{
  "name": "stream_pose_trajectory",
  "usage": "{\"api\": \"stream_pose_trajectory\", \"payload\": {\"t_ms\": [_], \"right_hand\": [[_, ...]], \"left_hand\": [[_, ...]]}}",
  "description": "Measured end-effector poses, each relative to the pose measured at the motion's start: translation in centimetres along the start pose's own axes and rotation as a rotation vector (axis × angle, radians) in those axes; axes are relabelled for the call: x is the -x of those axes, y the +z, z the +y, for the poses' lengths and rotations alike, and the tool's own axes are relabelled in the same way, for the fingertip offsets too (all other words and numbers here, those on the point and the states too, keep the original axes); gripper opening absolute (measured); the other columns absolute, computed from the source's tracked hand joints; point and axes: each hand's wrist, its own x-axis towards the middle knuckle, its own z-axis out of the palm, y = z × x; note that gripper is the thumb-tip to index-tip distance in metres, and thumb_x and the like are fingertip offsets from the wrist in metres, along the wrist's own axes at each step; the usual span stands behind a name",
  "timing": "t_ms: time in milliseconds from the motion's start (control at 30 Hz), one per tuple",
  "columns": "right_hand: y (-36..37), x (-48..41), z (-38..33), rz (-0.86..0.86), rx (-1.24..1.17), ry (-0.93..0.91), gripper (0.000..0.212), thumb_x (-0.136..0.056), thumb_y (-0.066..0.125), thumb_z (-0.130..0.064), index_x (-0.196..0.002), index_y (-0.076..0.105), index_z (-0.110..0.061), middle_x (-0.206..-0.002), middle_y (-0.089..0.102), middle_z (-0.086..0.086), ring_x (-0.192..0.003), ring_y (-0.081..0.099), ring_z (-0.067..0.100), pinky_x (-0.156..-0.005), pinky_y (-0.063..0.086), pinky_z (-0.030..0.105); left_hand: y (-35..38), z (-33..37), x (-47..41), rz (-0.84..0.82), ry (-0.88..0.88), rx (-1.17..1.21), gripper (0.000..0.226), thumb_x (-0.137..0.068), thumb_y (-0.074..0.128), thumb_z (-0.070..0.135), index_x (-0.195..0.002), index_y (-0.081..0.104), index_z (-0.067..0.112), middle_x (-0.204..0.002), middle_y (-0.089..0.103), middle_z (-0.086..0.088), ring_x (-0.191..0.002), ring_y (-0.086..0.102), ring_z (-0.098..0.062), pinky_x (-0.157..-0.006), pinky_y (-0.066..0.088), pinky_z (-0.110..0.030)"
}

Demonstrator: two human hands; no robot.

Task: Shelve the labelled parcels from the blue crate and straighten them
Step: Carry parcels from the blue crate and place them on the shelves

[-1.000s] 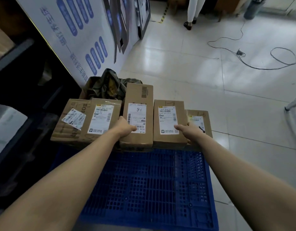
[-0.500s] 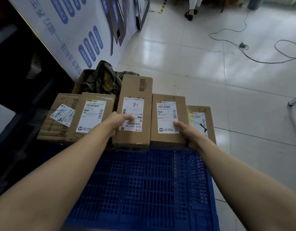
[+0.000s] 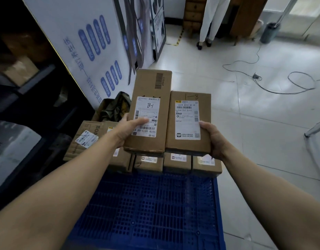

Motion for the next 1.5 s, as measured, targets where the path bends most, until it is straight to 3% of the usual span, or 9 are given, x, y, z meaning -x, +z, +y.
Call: {"api": "stream_pose_trajectory", "payload": {"t_ms": [267,367,500,600,733,867,1133,1267,1500], "right_hand": [[4.6,5.1,-6.7,-0.280,0.066,-0.102,0.080,-0.072,0.067,-0.044,-0.142,0.039,-0.017,-0.129,0.061,0.019,-0.100,0.066,0.033,-0.068,0.057,0.041],[7.4,6.4,-8.1,-0.409,0.123,-0.116,0.071,-0.075,0.065,-0.045,-0.138,0.046,-0.018,-0.124,0.064,0.016,-0.098,0.067,0.032,-0.070,0.058,0.043],[12.0,8.4,-8.3,-0.590,0.158,-0.083,0.052,-0.081,0.060,-0.043,-0.126,0.060,-0.016,-0.115,0.070,0.015,-0.093,0.070,0.029,-0.073,0.060,0.041],[15.9,10.6,-6.9,-0.672,0.213,0.008,0.047,-0.075,0.066,-0.044,-0.112,0.068,-0.015,-0.106,0.073,0.013,-0.084,0.072,0.027,-0.072,0.060,0.040],[22.6,14.7,-4.5,-0.825,0.336,0.024,0.052,-0.073,0.069,-0.046,-0.115,0.064,-0.016,-0.100,0.075,0.010,-0.079,0.073,0.024,-0.065,0.059,0.036],[30.1,21.1,-0.9,-1.016,0.416,0.049,0.058,-0.071,0.072,-0.046,-0.120,0.061,-0.015,-0.104,0.074,0.013,-0.082,0.073,0.027,-0.066,0.059,0.038],[41.7,40.3,11.9,-1.453,0.531,0.209,0.039,-0.080,0.067,-0.043,-0.111,0.066,-0.019,-0.102,0.075,0.009,-0.080,0.074,0.026,-0.061,0.059,0.038],[43.8,52.9,19.8,-1.736,0.603,0.205,0.052,-0.079,0.067,-0.047,-0.126,0.057,-0.025,-0.112,0.072,0.008,-0.093,0.072,0.027,-0.069,0.058,0.040],[44.3,73.9,31.5,-2.047,0.629,0.247,0.069,-0.075,0.072,-0.044,-0.136,0.047,-0.023,-0.119,0.068,0.010,-0.105,0.067,0.032,-0.075,0.057,0.044]], "left_hand": [[-2.8,5.5,10.4,0.045,0.229,0.162,0.082,-0.065,0.080,0.028,-0.134,0.037,0.030,-0.097,0.075,-0.003,-0.088,0.072,-0.025,-0.064,0.059,-0.035],[-4.3,5.9,15.5,0.149,0.302,0.214,0.074,-0.069,0.075,0.026,-0.133,0.038,0.033,-0.107,0.072,-0.008,-0.092,0.071,-0.028,-0.075,0.059,-0.041],[-6.1,5.0,23.5,0.325,0.385,0.303,0.060,-0.079,0.070,0.024,-0.130,0.040,0.033,-0.101,0.073,-0.007,-0.084,0.072,-0.024,-0.064,0.059,-0.036],[-7.4,3.0,30.0,0.450,0.401,0.325,0.070,-0.072,0.073,0.029,-0.132,0.038,0.030,-0.100,0.074,-0.008,-0.086,0.073,-0.024,-0.062,0.058,-0.035],[-9.2,-0.5,39.7,0.646,0.434,0.375,0.075,-0.071,0.072,0.032,-0.135,0.035,0.028,-0.104,0.074,-0.008,-0.093,0.071,-0.026,-0.068,0.058,-0.038],[-10.4,-4.4,50.5,0.844,0.479,0.406,0.078,-0.070,0.074,0.034,-0.137,0.034,0.030,-0.112,0.071,-0.011,-0.101,0.068,-0.029,-0.073,0.058,-0.040],[-7.0,-14.5,74.3,1.376,0.578,0.465,0.079,-0.061,0.078,0.033,-0.130,0.041,0.030,-0.114,0.069,-0.008,-0.103,0.067,-0.028,-0.085,0.054,-0.047],[-2.0,-20.4,86.4,1.633,0.593,0.530,0.070,-0.070,0.070,0.029,-0.133,0.040,0.028,-0.113,0.069,-0.010,-0.093,0.070,-0.026,-0.070,0.058,-0.040],[6.5,-29.9,104.3,1.884,0.572,0.603,0.063,-0.077,0.069,0.035,-0.132,0.040,0.038,-0.106,0.073,-0.008,-0.092,0.071,-0.028,-0.065,0.059,-0.043]]}}
